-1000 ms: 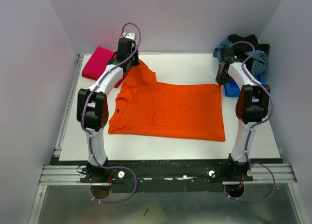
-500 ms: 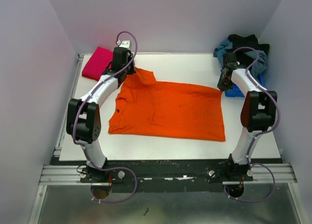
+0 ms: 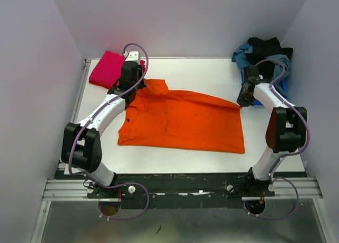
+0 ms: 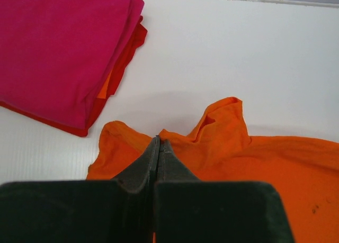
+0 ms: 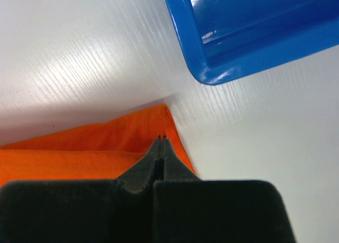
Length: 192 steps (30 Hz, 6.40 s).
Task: Fold and stack the t-shirts
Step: Fold the other side of the tshirt into a rectangle
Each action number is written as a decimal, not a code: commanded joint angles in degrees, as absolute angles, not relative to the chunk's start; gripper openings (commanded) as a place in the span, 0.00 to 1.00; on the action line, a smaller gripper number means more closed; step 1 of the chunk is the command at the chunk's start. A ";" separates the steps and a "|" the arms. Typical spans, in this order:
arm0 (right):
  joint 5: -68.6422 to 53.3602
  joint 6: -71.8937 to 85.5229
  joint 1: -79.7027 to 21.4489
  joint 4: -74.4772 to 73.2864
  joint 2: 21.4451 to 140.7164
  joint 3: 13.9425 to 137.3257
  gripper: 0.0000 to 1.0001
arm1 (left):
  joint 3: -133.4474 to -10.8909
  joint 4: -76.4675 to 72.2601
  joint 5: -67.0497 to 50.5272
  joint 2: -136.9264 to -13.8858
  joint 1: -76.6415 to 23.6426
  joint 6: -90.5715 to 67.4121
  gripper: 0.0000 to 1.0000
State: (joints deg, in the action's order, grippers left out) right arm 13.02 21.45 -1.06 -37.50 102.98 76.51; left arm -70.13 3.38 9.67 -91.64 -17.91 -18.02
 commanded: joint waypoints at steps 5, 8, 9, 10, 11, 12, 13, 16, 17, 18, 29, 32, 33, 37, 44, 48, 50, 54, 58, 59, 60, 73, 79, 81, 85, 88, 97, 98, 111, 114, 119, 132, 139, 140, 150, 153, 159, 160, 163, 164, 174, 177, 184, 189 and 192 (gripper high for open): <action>11.61 24.17 -0.79 -34.81 97.65 71.64 0.01 | -64.60 2.90 16.34 -83.33 -18.02 -18.54 0.00; 10.81 24.69 -0.79 -34.37 96.42 70.40 0.01 | -62.15 2.38 16.79 -81.22 -18.02 -18.98 0.00; 10.72 24.78 -0.79 -34.19 96.07 69.97 0.01 | -61.18 1.85 16.70 -80.51 -18.02 -19.25 0.00; 10.64 24.87 -0.79 -34.10 95.46 69.53 0.01 | -60.39 1.15 16.53 -79.46 -18.10 -19.42 0.00; 10.63 25.05 -0.79 -33.84 95.10 69.09 0.01 | -59.51 0.79 16.44 -78.84 -18.19 -19.68 0.00; 10.81 25.31 -0.79 -33.75 94.75 68.73 0.01 | -58.81 0.62 16.44 -78.40 -18.28 -19.86 0.00; 10.81 25.40 -0.88 -33.84 94.40 68.38 0.01 | -58.28 0.53 16.61 -77.96 -18.37 -20.04 0.00; 11.25 25.84 -0.79 -33.40 93.43 67.15 0.01 | -56.43 0.79 17.05 -77.08 -18.72 -20.74 0.00; 11.51 26.10 -0.88 -33.40 93.25 66.80 0.01 | -55.73 0.97 17.49 -76.65 -18.89 -21.00 0.00; 11.69 26.28 -0.79 -33.31 93.16 66.36 0.01 | -55.11 1.14 17.93 -76.12 -18.90 -21.27 0.00; 12.92 27.77 -0.79 -32.52 90.97 63.99 0.01 | -49.75 4.57 20.04 -71.28 -20.74 -24.26 0.00; 13.53 28.12 -0.88 -32.61 90.09 63.90 0.01 | -48.43 4.57 20.39 -69.62 -21.09 -24.35 0.00; 13.71 27.95 -0.79 -32.69 89.91 63.98 0.01 | -48.25 4.74 20.39 -69.09 -21.27 -24.35 0.00; 14.06 27.95 -0.79 -32.96 90.44 64.25 0.01 | -48.34 7.46 21.79 -67.50 -23.02 -24.43 0.00; 13.88 29.62 -0.88 -31.99 89.91 62.49 0.01 | -47.55 11.60 25.75 -65.74 -25.05 -24.70 0.00; 13.89 30.32 -0.79 -31.82 89.39 61.70 0.01 | -45.89 12.13 26.37 -64.95 -25.49 -25.13 0.00; 13.80 30.58 -0.79 -31.38 89.21 60.83 0.01 | -44.83 12.22 26.63 -64.43 -25.58 -25.66 0.00; 13.97 31.02 -0.79 -30.33 88.51 58.80 0.01 | -42.72 13.27 27.16 -62.41 -25.75 -26.37 0.00; 13.98 30.94 -0.79 -29.80 88.59 57.83 0.01 | -39.12 14.06 27.16 -58.98 -26.10 -27.68 0.00; 13.97 31.02 -0.88 -29.79 88.77 57.66 0.01 | -38.33 14.15 27.07 -58.02 -26.19 -28.12 0.00; 14.06 31.20 -0.79 -29.79 88.94 57.57 0.01 | -37.36 14.41 26.90 -57.40 -26.28 -28.39 0.00; 16.00 31.73 -0.88 -30.23 88.42 54.93 0.01 | -31.12 15.91 22.24 -55.02 -27.07 -34.98 0.00; 15.91 32.52 -0.88 -29.80 87.80 53.00 0.01 | -29.09 17.40 22.59 -53.18 -27.07 -36.73 0.00; 15.82 32.69 -0.79 -29.79 87.37 52.56 0.01 | -28.39 17.93 22.59 -52.56 -26.98 -37.53 0.00; 15.12 32.44 -0.79 -29.71 87.10 51.95 0.09 | -26.46 16.80 21.36 -51.86 -27.07 -39.20 0.00; 14.59 32.52 -0.79 -29.27 86.31 50.98 0.26 | -25.84 17.66 20.65 -51.94 -27.07 -41.39 0.00; 8.98 28.75 -0.88 -26.28 77.26 49.57 0.44 | -26.01 20.21 19.69 -43.08 -27.07 -41.58 0.52; 7.40 28.39 -0.88 -26.11 76.99 49.92 0.44 | -26.89 21.00 19.95 -42.11 -27.07 -40.96 0.55; -0.26 27.51 -5.01 -22.59 83.05 53.00 0.38 | -36.37 9.85 18.90 -58.16 -25.41 -35.42 0.58; 5.78 28.74 -5.10 -23.37 85.86 54.57 0.33 | -40.67 6.86 17.94 -66.24 -22.86 -34.28 0.56; 12.90 31.45 -5.10 -26.09 89.81 58.17 0.14 | -48.68 5.02 11.62 -79.43 -15.31 -34.36 0.50; 18.02 35.94 -5.01 -30.15 98.70 62.31 0.01 | -57.74 1.85 2.64 -96.58 -10.02 -34.01 0.00; 15.82 36.65 -3.96 -30.59 101.07 62.84 0.01 | -62.84 6.67 4.04 -104.32 -9.93 -34.01 0.00; 15.39 36.65 -3.61 -30.67 101.34 62.93 0.01 | -62.84 7.11 4.65 -104.85 -9.76 -34.27 0.00; 15.29 37.88 -0.97 -35.50 104.94 66.53 0.01 | -64.78 11.52 10.98 -107.85 -7.74 -36.21 0.00; 15.73 38.41 -0.62 -36.39 105.56 67.24 0.01 | -64.16 11.08 11.51 -107.05 -7.47 -35.86 0.00; 16.09 34.55 -1.05 -32.19 96.88 64.70 0.01 | -61.62 5.64 13.25 -99.16 -9.57 -31.30 0.00; 14.08 32.63 -1.66 -29.99 94.42 63.38 0.01 | -60.92 4.41 15.97 -96.70 -10.97 -30.16 0.00; 6.44 28.22 -3.16 -24.00 88.87 61.18 0.01 | -60.99 5.27 20.56 -92.56 -13.18 -28.92 0.00; 3.63 27.26 -3.69 -23.21 87.73 61.00 0.01 | -61.00 5.80 20.48 -91.68 -13.27 -29.09 0.01; -10.54 24.43 -20.63 -18.55 89.90 62.66 0.01 | -51.17 4.31 17.85 -82.71 -13.27 -34.27 0.00; -12.91 26.80 -25.83 -16.97 93.24 65.47 0.01 | -47.21 1.59 18.37 -81.92 -12.57 -36.29 0.00; -18.45 31.02 -34.62 -12.48 101.24 71.97 0.01 | -47.19 -4.22 9.06 -87.61 -8.00 -38.23 0.00; -22.05 32.61 -38.58 -11.34 106.95 76.63 0.01 | -54.48 -0.19 7.12 -94.82 -7.82 -37.62 0.00; -24.52 33.40 -40.78 -8.97 109.50 77.69 0.01 | -57.38 2.98 7.29 -98.08 -7.73 -37.97 0.00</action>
State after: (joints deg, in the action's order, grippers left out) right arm -19.20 31.48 -38.13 -12.34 106.21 75.55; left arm -53.17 -0.47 9.65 -94.39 -7.73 -37.28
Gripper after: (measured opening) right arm 0.011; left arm 0.006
